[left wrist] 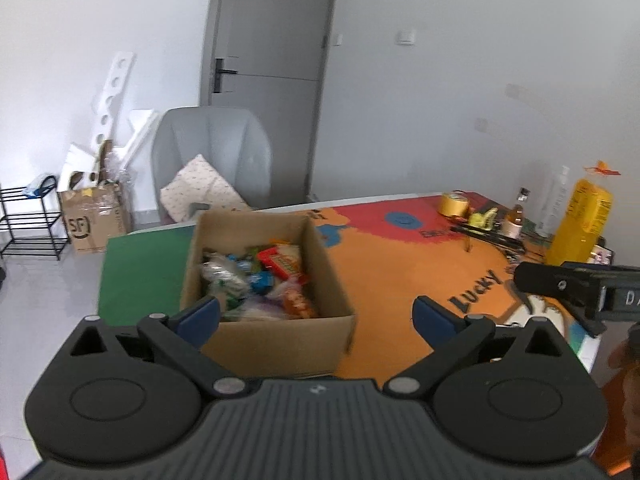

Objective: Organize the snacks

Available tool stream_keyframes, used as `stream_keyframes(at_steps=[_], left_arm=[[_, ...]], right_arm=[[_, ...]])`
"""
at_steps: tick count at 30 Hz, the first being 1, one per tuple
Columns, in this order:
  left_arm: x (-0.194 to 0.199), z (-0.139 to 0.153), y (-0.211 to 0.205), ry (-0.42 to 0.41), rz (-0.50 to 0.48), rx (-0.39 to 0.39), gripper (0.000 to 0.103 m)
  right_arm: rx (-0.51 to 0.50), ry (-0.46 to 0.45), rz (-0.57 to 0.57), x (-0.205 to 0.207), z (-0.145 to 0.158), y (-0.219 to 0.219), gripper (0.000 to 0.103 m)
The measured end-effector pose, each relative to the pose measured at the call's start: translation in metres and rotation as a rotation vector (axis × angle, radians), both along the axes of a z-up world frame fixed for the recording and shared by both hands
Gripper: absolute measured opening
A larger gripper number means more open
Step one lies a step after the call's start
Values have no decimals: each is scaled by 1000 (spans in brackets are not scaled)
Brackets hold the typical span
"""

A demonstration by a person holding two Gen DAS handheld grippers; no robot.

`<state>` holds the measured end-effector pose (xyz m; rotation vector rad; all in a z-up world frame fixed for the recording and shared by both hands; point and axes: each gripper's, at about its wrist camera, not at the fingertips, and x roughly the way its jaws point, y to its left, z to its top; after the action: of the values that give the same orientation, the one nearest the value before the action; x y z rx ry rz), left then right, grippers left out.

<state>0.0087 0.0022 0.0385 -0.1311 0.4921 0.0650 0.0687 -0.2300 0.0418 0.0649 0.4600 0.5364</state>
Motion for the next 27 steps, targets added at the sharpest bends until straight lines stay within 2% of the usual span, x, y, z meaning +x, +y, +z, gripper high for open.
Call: stream_keyframes(at_steps=[5,19,27], left_arm=[[1,10,-21,9,-22,46,102],[-14,27,-35,82,-59,43,102],[-36,45,-32,47,-60,33,102]], right_arm=[[20,27,-22,-4,1,-20,103],[9,44,-39,-35,21,-48,103],[37,69,-60,-43,30,-58,103]])
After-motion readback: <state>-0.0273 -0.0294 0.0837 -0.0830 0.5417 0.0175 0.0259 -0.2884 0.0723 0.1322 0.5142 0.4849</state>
